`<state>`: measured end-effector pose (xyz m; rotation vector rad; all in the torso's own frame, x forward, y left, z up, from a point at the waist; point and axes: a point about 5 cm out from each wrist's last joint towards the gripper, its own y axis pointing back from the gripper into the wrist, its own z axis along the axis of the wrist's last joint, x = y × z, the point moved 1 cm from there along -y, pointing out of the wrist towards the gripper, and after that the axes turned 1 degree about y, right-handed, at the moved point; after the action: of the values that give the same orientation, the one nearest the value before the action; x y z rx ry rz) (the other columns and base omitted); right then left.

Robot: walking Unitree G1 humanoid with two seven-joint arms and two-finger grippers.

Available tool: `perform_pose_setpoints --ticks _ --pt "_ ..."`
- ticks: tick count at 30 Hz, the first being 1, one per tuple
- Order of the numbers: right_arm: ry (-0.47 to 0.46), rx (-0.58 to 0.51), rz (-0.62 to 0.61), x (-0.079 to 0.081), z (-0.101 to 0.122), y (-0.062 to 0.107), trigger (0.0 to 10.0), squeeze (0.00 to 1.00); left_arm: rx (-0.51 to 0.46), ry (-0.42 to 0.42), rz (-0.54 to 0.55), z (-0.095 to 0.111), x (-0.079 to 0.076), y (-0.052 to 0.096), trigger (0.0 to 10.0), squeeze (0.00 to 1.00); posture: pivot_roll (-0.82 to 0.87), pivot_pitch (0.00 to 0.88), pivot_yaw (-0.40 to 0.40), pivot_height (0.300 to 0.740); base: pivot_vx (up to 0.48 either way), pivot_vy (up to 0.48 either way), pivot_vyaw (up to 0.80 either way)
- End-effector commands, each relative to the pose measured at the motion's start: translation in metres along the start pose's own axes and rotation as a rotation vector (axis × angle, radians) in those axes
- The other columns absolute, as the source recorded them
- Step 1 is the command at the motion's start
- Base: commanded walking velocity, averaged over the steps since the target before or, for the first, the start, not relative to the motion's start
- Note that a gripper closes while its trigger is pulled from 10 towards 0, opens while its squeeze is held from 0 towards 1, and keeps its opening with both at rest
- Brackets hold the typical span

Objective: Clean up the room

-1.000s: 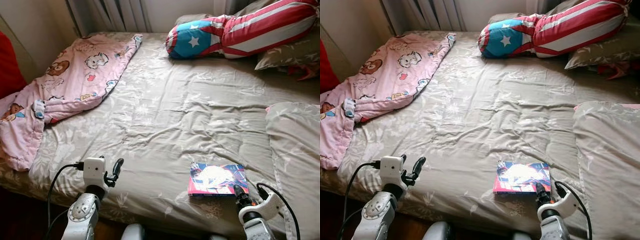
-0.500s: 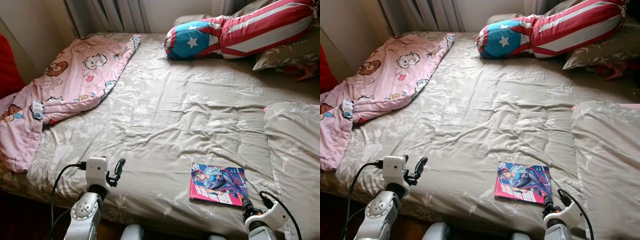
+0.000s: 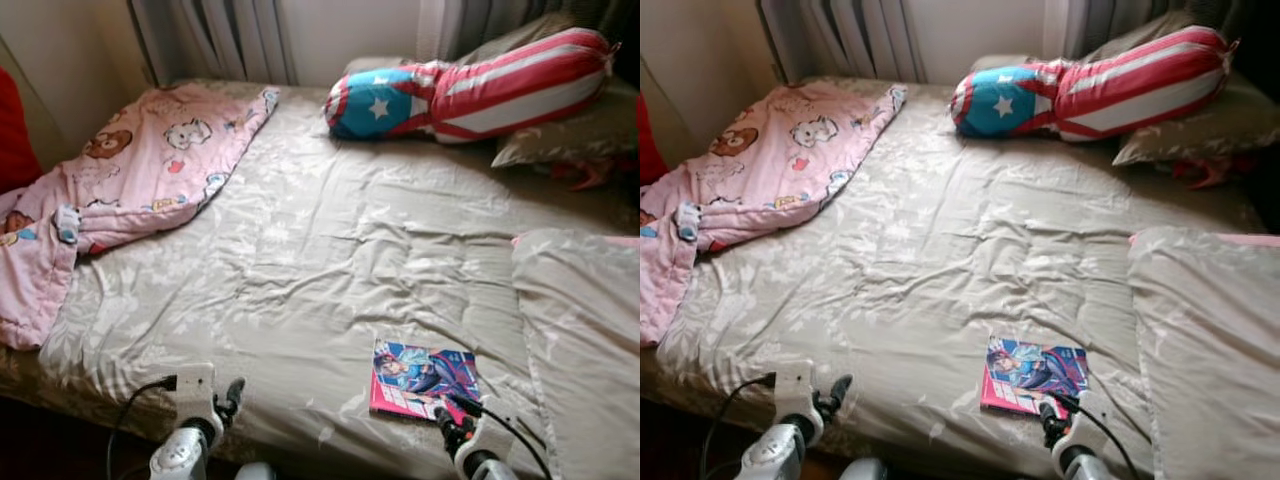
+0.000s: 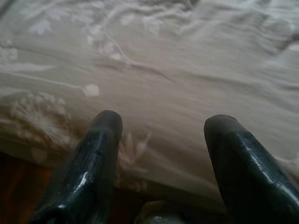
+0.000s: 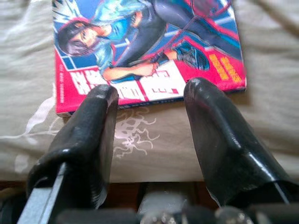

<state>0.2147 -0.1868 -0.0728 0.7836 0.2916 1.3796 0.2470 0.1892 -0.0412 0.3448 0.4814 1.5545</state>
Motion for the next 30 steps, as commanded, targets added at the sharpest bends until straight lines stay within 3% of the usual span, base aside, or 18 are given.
perform_pose_setpoints --ticks 1,4,7,30 --pt "0.053 0.057 0.017 0.003 -0.009 0.001 10.0 0.00 0.075 -0.024 -0.002 -0.014 -0.002 0.002 10.0 0.00 -0.02 0.000 -0.028 0.730 0.000 0.000 0.00" --pt "0.127 0.124 0.029 0.006 -0.022 0.004 10.0 0.00 0.192 -0.097 -0.025 -0.036 -0.006 0.008 10.0 0.00 -0.03 0.000 -0.030 0.740 0.000 0.000 0.00" --pt "0.172 0.178 0.007 0.001 -0.031 0.007 10.0 0.00 0.266 -0.092 0.001 -0.051 -0.002 0.014 10.0 0.00 -0.02 0.000 -0.031 0.740 0.000 0.000 0.00" --pt "0.172 0.178 0.007 0.001 -0.031 0.007 10.0 0.00 0.266 -0.092 0.001 -0.051 -0.002 0.014 10.0 0.00 -0.02 0.000 -0.031 0.740 0.000 0.000 0.00"
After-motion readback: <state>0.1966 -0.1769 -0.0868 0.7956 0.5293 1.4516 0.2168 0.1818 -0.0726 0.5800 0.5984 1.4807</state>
